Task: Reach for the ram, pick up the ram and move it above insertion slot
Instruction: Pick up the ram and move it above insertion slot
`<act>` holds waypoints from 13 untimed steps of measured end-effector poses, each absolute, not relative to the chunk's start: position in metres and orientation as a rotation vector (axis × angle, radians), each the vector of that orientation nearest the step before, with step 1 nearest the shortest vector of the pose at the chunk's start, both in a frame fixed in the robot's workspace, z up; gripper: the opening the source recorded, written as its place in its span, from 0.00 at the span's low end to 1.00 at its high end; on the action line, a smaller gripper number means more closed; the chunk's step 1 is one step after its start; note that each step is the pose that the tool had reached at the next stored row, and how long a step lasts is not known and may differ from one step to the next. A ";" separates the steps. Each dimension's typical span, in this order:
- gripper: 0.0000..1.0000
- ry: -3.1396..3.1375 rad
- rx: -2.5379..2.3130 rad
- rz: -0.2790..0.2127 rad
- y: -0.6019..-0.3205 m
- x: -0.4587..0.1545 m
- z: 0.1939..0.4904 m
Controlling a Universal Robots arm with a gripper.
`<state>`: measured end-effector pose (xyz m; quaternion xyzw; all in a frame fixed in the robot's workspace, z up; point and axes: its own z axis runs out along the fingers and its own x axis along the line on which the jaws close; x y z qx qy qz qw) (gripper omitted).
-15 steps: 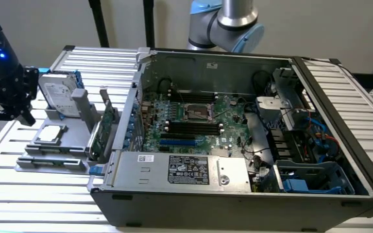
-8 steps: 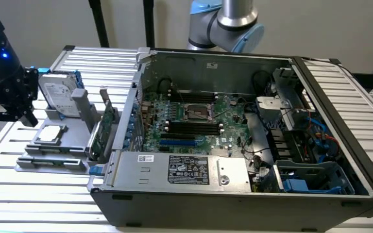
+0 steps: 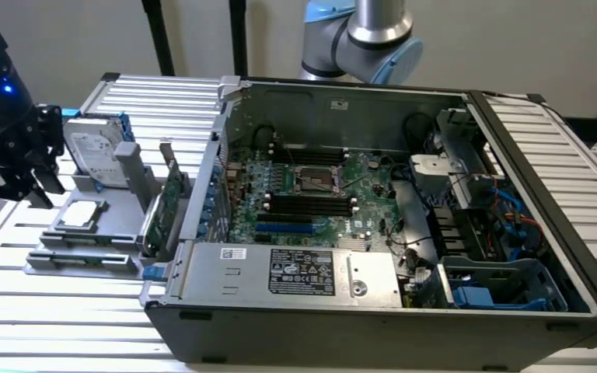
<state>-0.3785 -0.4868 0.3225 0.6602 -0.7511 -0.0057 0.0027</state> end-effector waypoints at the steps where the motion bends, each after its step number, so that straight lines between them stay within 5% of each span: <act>1: 0.36 -2.355 2.071 -0.018 -0.487 -0.379 0.322; 13: 0.42 -2.343 2.084 -0.018 -0.487 -0.379 0.302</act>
